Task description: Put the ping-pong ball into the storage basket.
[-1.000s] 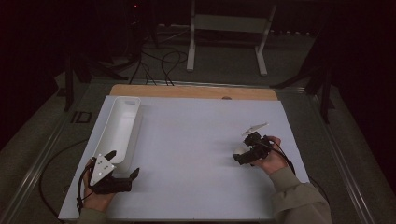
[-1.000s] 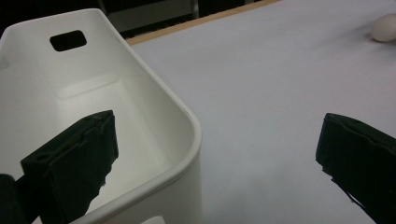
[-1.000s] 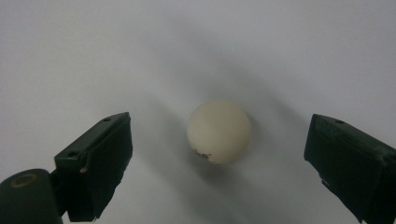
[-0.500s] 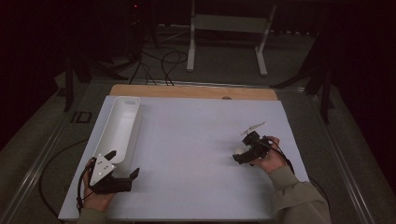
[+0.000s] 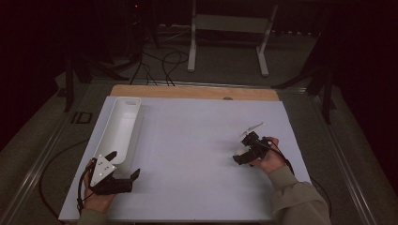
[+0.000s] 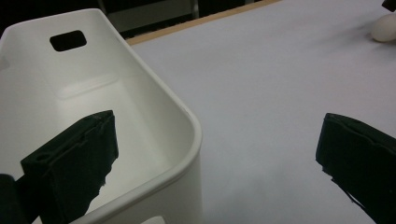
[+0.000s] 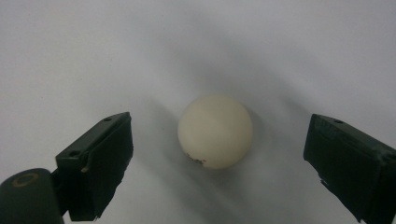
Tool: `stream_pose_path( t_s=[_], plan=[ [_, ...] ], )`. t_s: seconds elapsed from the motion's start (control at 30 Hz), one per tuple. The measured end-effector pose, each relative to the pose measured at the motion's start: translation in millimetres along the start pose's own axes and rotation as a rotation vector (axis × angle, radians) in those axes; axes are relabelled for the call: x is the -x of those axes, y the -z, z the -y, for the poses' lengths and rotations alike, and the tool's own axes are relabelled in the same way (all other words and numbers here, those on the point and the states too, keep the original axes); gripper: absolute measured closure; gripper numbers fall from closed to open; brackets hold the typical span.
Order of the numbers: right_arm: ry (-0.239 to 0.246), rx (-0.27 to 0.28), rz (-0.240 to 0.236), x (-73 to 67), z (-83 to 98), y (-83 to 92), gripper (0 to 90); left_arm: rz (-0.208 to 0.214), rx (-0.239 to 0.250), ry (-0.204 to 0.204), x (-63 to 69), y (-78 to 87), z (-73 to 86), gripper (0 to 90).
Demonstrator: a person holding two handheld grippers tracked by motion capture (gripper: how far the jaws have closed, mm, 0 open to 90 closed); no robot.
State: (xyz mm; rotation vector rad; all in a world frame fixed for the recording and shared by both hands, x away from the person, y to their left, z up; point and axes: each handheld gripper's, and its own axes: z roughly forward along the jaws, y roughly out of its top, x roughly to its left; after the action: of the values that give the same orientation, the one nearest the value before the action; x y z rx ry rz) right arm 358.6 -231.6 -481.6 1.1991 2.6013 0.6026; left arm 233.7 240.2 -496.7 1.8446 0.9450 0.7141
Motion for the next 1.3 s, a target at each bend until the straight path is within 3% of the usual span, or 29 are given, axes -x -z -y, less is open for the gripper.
stream_pose_path(
  t_s=[0.27, 0.53, 1.2, 1.3],
  plan=[
    [-0.004, -0.010, 0.007, 0.8, -1.1, -3.0, 8.6, 0.000, 0.000, 0.000, 0.0, 0.0, 0.0, 0.0],
    [0.004, -0.025, 0.002, -0.5, -2.5, -5.6, 15.1, 0.000, 0.000, 0.000, 0.1, -0.1, 0.1, 0.0],
    [-0.003, -0.070, 0.028, -3.5, -4.2, -11.5, 48.4, 0.000, 0.000, -0.001, 0.1, 0.0, 0.1, 0.0],
    [0.007, -0.068, 0.035, -4.4, -4.2, -11.3, 50.2, 0.000, 0.000, -0.001, 0.1, 0.0, 0.1, 0.0]
  ],
)
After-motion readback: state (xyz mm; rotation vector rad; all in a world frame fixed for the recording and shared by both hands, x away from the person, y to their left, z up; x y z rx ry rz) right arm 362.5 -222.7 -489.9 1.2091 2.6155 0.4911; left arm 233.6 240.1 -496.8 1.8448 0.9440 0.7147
